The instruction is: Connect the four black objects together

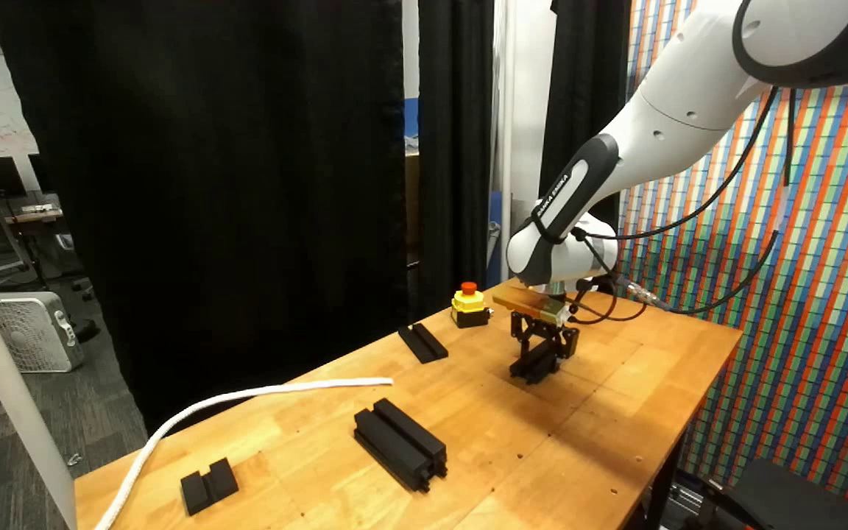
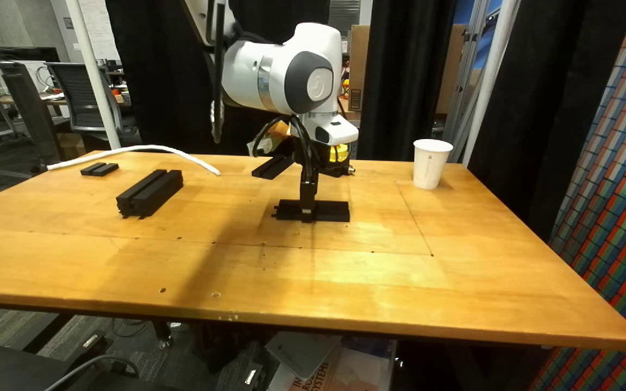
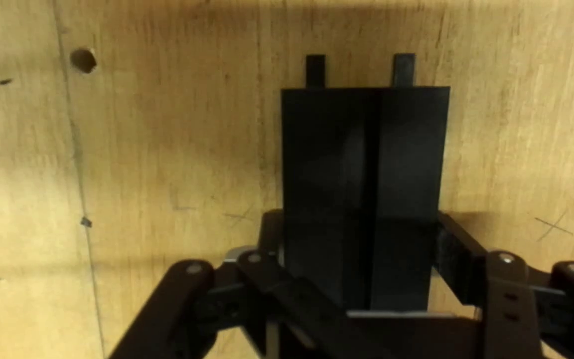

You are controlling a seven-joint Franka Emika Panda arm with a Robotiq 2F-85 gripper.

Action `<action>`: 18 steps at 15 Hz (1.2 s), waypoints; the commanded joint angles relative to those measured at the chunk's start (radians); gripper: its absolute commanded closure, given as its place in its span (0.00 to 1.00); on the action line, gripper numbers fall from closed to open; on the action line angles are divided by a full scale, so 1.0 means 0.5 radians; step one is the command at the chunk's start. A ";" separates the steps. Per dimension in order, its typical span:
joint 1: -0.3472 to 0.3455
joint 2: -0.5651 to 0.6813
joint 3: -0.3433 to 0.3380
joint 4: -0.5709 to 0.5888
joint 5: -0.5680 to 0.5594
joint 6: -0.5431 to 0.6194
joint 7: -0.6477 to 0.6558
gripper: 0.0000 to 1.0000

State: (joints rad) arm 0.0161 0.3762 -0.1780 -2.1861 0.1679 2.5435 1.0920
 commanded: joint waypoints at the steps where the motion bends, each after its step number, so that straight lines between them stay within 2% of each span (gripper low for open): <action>1: 0.014 -0.029 0.025 0.012 -0.012 0.016 0.038 0.00; 6: 0.139 -0.221 0.084 -0.026 -0.065 -0.059 0.097 0.00; 9: 0.197 -0.293 0.246 0.057 -0.079 -0.253 -0.077 0.00; 13: 0.240 -0.225 0.426 0.348 -0.047 -0.571 -0.285 0.00; 18: 0.278 0.034 0.528 0.788 -0.066 -0.918 -0.645 0.00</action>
State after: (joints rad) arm 0.1495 0.2945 0.0706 -1.9432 0.1514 2.1806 0.8728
